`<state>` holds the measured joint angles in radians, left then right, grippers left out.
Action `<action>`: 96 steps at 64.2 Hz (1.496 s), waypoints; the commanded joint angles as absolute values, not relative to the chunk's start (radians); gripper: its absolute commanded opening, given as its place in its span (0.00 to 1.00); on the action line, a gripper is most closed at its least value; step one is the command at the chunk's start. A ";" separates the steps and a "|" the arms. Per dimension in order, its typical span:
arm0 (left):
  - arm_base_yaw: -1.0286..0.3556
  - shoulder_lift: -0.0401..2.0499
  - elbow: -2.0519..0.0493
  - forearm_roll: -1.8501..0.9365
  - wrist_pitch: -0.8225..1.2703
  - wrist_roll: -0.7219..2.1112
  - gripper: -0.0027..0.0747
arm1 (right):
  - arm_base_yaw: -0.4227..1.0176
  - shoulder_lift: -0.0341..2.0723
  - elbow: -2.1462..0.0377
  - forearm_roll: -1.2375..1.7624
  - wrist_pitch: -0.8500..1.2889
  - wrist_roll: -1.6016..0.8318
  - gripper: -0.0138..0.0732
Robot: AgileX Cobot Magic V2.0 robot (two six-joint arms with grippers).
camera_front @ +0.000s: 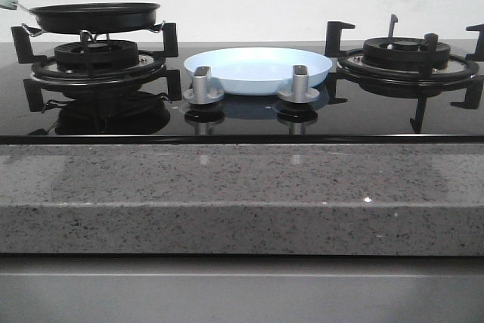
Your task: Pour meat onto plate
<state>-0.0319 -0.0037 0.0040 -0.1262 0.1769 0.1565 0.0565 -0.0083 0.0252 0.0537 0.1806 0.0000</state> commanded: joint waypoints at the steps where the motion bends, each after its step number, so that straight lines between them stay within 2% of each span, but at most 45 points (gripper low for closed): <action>1: -0.029 -0.021 0.009 -0.138 0.100 0.151 0.01 | 0.048 -0.027 0.021 0.042 0.106 -0.007 0.08; 72: -0.029 -0.021 0.009 -0.138 0.100 0.151 0.01 | 0.048 -0.027 0.021 0.042 0.106 -0.007 0.08; 84: -0.029 -0.021 0.007 -0.198 0.000 0.151 0.01 | 0.048 -0.027 0.020 0.042 0.087 -0.007 0.08; 91: -0.029 -0.019 -0.041 -0.198 -0.009 0.151 0.01 | 0.048 -0.027 -0.007 0.042 0.088 -0.007 0.08; 96: -0.029 0.004 -0.126 -0.200 0.066 0.151 0.01 | 0.048 -0.016 -0.067 0.042 0.156 -0.007 0.08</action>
